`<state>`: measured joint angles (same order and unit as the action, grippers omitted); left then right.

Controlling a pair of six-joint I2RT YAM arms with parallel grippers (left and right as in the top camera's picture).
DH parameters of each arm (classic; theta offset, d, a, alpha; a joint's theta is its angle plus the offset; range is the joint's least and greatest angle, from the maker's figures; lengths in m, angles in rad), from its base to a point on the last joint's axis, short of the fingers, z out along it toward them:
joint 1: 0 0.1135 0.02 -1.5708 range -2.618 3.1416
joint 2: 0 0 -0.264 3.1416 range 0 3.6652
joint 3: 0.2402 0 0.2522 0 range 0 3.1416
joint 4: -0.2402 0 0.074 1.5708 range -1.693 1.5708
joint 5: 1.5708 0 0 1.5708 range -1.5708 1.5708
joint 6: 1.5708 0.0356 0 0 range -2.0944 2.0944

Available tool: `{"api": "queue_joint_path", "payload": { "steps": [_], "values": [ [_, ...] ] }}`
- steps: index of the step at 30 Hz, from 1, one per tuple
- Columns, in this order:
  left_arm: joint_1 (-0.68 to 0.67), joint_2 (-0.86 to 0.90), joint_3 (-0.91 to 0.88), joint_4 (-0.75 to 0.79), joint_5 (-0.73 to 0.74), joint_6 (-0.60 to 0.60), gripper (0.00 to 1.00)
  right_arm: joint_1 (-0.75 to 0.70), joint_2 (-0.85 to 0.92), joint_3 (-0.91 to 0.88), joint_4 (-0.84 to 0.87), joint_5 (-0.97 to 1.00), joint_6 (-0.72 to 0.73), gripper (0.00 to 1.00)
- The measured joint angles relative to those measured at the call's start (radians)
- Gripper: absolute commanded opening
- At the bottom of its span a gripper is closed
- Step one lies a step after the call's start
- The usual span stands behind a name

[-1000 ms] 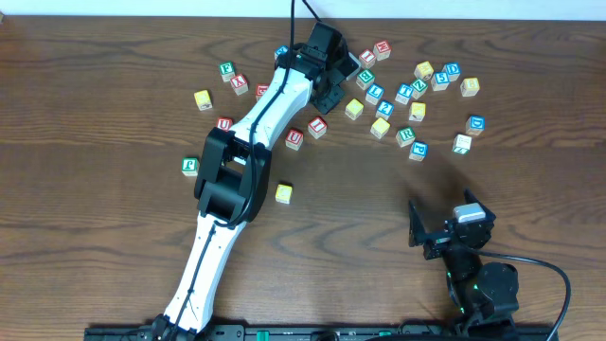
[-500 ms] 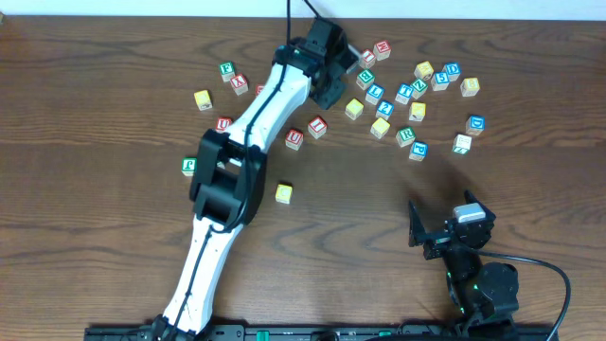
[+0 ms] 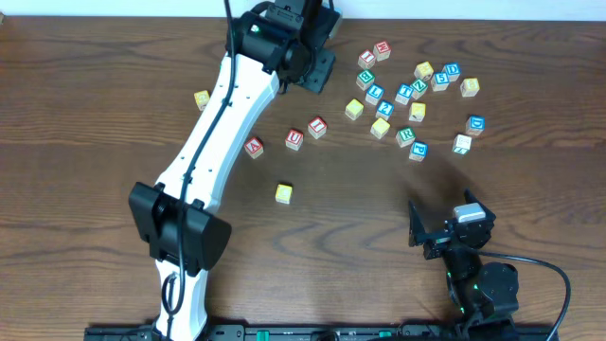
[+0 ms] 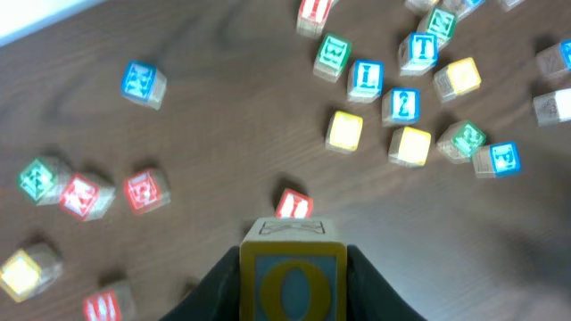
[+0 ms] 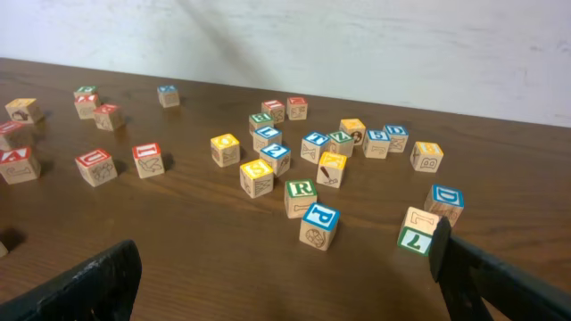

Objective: Spell out CORL
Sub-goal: 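Carry the O block to the right of the placed C block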

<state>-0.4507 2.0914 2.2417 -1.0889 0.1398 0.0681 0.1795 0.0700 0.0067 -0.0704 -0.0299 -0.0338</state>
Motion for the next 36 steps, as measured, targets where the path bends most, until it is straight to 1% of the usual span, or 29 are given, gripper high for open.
{"api": "queue_joint_path", "payload": {
  "steps": [3,7,12,15,17,20,23,25,28,36],
  "values": [
    [0.000,-0.022,0.000,-0.108,-0.031,-0.052,0.07,0.000,0.000,0.000,0.000,0.000,0.000,0.99],
    [0.000,-0.059,-0.002,-0.197,-0.092,-0.103,0.08,0.000,0.000,0.000,0.000,0.000,0.000,0.99],
    [-0.009,-0.144,-0.062,-0.196,-0.119,-0.129,0.08,0.000,0.000,0.000,0.000,0.000,0.000,0.99],
    [-0.024,-0.236,-0.152,-0.157,-0.134,-0.148,0.07,0.000,0.000,0.000,0.000,0.000,0.000,0.99],
    [-0.037,-0.315,-0.253,-0.104,-0.140,-0.157,0.08,0.000,0.000,0.000,0.000,0.000,0.000,0.99],
    [-0.062,-0.440,-0.455,0.023,-0.146,-0.199,0.08,0.000,0.000,0.000,0.000,0.000,0.000,0.99],
    [-0.089,-0.516,-0.636,0.128,-0.147,-0.254,0.08,0.000,0.000,0.000,0.001,0.000,0.000,0.99],
    [-0.117,-0.544,-0.757,0.167,-0.146,-0.310,0.08,0.000,0.000,0.000,0.000,0.000,0.000,0.99],
    [-0.164,-0.545,-0.881,0.208,-0.146,-0.386,0.08,0.000,0.000,0.000,0.000,0.000,0.000,0.99],
    [-0.333,-0.545,-1.039,0.322,-0.188,-0.536,0.08,0.000,0.000,0.000,0.000,0.000,0.000,0.99]
  ]
}}
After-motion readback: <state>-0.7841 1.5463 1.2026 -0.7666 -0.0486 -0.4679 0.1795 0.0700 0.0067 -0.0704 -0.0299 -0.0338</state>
